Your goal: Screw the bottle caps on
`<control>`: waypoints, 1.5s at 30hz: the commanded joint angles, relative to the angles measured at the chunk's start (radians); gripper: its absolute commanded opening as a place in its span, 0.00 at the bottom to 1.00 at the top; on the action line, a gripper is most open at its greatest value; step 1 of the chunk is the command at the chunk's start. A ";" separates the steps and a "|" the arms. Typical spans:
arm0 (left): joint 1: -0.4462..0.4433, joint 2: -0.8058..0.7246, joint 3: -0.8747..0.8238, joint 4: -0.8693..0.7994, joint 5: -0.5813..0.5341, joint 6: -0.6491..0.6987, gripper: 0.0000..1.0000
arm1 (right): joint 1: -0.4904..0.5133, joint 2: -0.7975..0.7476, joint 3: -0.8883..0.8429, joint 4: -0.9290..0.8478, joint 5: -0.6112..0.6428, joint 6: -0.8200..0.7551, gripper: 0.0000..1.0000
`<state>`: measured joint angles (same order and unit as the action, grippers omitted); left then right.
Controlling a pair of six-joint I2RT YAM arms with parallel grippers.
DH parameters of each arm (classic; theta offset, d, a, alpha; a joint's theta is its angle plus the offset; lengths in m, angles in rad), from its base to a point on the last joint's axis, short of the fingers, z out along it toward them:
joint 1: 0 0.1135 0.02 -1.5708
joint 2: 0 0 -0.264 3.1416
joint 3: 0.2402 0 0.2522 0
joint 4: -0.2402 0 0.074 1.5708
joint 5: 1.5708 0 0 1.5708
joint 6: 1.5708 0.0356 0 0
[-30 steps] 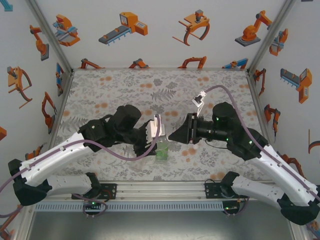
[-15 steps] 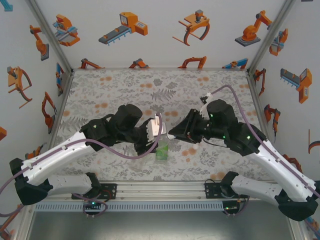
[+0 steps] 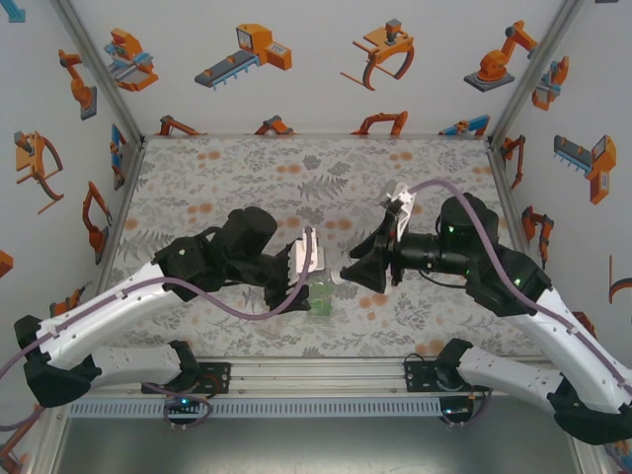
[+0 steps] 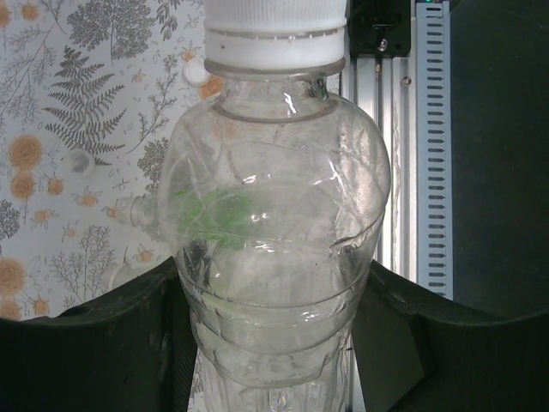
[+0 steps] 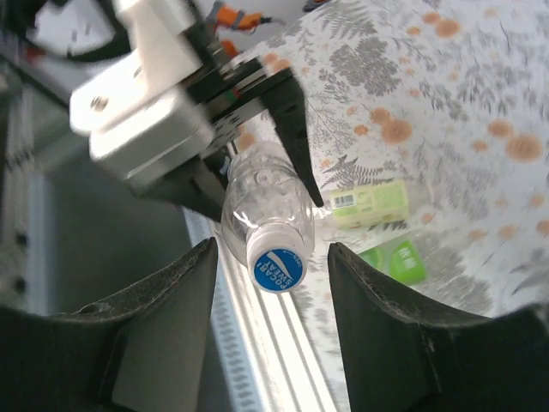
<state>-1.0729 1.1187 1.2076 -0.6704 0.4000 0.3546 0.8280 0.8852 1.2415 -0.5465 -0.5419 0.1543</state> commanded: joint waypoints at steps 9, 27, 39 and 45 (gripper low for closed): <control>-0.007 -0.040 -0.003 -0.020 0.058 -0.001 0.02 | -0.002 0.001 -0.021 0.028 -0.305 -0.447 0.43; -0.008 -0.023 0.006 -0.021 0.063 0.009 0.02 | -0.001 0.031 -0.048 0.039 -0.309 -0.441 0.42; -0.008 -0.022 -0.001 -0.013 0.057 0.007 0.02 | 0.000 0.030 -0.049 0.025 -0.252 -0.412 0.21; -0.008 -0.021 -0.006 -0.003 -0.010 0.004 0.02 | -0.001 0.025 -0.101 0.147 -0.035 0.050 0.01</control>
<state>-1.0798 1.0973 1.2076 -0.6971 0.4301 0.3546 0.8272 0.9154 1.1793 -0.4892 -0.7376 -0.1169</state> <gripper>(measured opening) 0.576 0.339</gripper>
